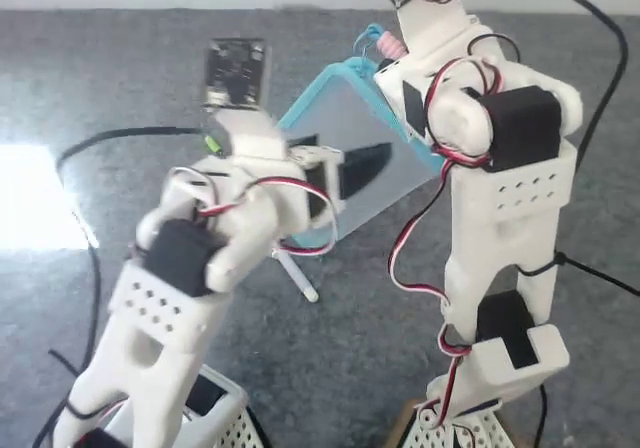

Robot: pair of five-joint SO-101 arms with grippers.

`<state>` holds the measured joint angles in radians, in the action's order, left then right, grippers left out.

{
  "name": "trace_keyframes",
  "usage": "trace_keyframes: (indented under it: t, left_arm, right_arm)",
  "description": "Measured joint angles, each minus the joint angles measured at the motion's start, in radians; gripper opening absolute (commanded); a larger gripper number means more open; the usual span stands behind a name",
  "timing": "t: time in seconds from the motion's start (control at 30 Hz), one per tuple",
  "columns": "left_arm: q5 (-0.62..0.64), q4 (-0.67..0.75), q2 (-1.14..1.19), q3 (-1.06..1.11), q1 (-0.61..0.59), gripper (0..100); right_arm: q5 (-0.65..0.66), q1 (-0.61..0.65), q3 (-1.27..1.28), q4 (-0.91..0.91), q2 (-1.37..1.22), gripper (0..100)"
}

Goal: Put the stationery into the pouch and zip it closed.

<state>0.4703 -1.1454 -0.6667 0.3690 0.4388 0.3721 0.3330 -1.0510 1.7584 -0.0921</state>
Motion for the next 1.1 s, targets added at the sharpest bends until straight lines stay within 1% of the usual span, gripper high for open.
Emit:
trace_keyframes:
  t: [0.07, 0.17, 0.3, 0.47, 0.53, 0.67, 0.8, 0.93, 1.03, 1.1]
  left_arm:
    - [0.0, 0.035, 0.0, 0.029, 0.014, 30]
    - [0.0, 0.044, 0.002, 0.035, 0.02, 30]
    - [0.018, 0.044, -0.006, 0.035, 0.029, 30]
    - [0.06, 0.048, -0.12, 0.04, 0.075, 30]
    - [0.064, 0.08, -0.153, 0.074, 0.078, 30]
    - [0.068, 0.137, -0.17, 0.176, 0.069, 30]
    - [0.068, 0.138, -0.17, 0.232, 0.031, 30]
    - [0.071, 0.118, -0.187, 0.235, 0.009, 30]
    - [0.071, 0.086, -0.27, 0.235, 0.003, 30]
    - [0.071, 0.078, -0.345, 0.253, -0.034, 30]
  right_arm:
    - [0.0, 0.005, 0.017, 0.0, 0.029, 0.6]
    - [0.0, 0.02, 0.084, 0.0, 0.077, 0.6]
    - [0.002, 0.092, 0.19, 0.0, 0.106, 0.6]
    - [0.002, 0.127, 0.193, 0.0, 0.153, 0.6]
    - [0.003, 0.126, 0.193, 0.0, 0.192, 0.6]
    - [0.064, 0.135, 0.193, 0.0, 0.256, 0.6]
    - [0.112, 0.167, 0.193, -0.006, 0.295, 0.6]
    - [0.132, 0.15, 0.193, -0.075, 0.301, 0.6]
    - [0.14, 0.106, 0.193, -0.16, 0.296, 0.6]
    - [0.157, 0.058, 0.193, -0.192, 0.279, 0.6]
